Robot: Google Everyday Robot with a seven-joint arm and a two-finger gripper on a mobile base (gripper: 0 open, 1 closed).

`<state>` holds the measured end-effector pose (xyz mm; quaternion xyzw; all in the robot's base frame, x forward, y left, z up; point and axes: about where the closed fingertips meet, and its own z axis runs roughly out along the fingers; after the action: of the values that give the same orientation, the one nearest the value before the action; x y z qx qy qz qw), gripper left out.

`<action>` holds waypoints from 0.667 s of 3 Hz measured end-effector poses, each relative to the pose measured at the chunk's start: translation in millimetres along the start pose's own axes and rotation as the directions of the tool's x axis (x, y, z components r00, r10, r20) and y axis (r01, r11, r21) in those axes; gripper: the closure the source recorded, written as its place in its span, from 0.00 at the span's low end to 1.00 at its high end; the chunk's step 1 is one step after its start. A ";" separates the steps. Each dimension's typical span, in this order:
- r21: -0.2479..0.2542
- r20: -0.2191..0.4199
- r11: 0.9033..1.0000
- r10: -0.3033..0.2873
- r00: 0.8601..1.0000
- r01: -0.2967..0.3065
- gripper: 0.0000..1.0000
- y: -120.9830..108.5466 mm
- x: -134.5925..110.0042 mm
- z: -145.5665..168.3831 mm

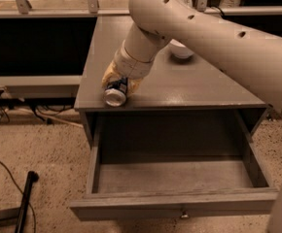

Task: Pick pepsi can from top drawer and place on counter

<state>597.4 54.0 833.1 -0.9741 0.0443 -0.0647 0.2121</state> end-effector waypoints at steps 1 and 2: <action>0.000 0.000 1.000 0.000 1.000 0.000 0.70 -1.4 0.4 -3.0; -0.087 -0.055 0.996 0.026 0.998 -0.031 0.65 -1.6 26.9 -2.3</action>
Offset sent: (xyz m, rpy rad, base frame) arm 0.1357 -0.0210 0.0356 -0.4665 -0.1541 -0.3190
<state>623.8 51.5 838.7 -0.9796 0.0668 -0.0858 0.1689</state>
